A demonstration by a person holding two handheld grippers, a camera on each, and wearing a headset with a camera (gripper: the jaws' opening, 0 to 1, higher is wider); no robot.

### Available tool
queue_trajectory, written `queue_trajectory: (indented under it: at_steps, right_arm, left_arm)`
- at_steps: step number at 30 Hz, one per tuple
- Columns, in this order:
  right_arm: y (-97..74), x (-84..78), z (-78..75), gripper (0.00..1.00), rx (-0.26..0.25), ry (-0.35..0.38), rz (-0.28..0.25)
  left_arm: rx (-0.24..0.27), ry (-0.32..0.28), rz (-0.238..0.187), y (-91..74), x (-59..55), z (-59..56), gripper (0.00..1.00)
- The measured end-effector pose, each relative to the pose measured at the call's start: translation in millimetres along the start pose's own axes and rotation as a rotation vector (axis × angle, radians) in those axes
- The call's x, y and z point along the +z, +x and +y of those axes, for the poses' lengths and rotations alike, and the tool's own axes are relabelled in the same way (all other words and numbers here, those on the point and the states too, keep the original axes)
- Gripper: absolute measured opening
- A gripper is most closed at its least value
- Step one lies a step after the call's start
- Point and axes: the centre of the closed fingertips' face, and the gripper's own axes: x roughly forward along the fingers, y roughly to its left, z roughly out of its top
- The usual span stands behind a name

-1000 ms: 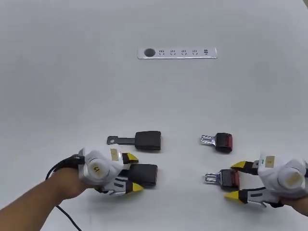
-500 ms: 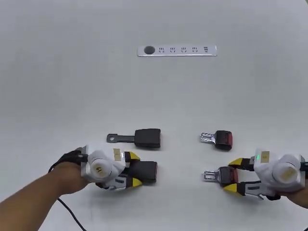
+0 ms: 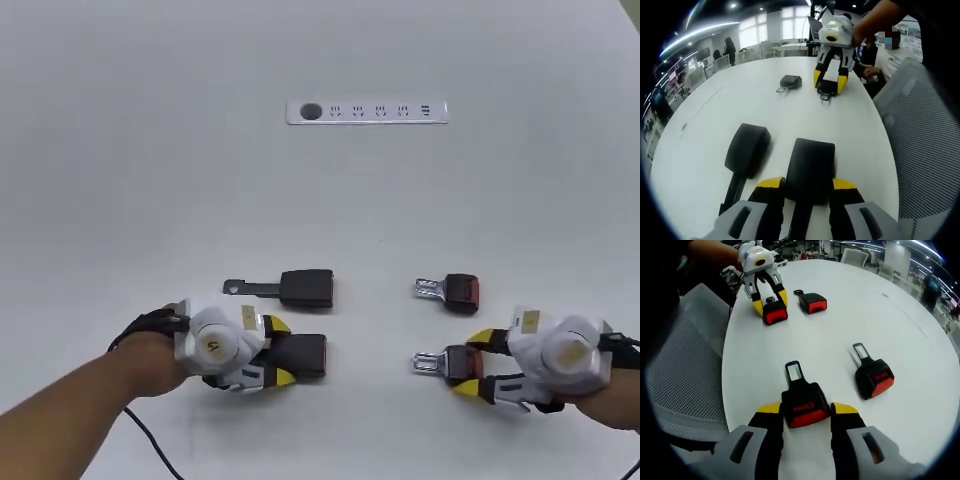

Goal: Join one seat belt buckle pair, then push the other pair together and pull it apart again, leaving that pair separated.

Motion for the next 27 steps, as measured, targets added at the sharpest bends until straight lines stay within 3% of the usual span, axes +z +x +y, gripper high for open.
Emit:
queue_trajectory:
  at_steps: [27]
  right_arm:
    - [26.6,52.2,19.1,0.36,0.048,-0.053,-0.061]
  left_arm:
    - [-0.019,0.021,0.037,0.9,1.1,0.9,0.35]
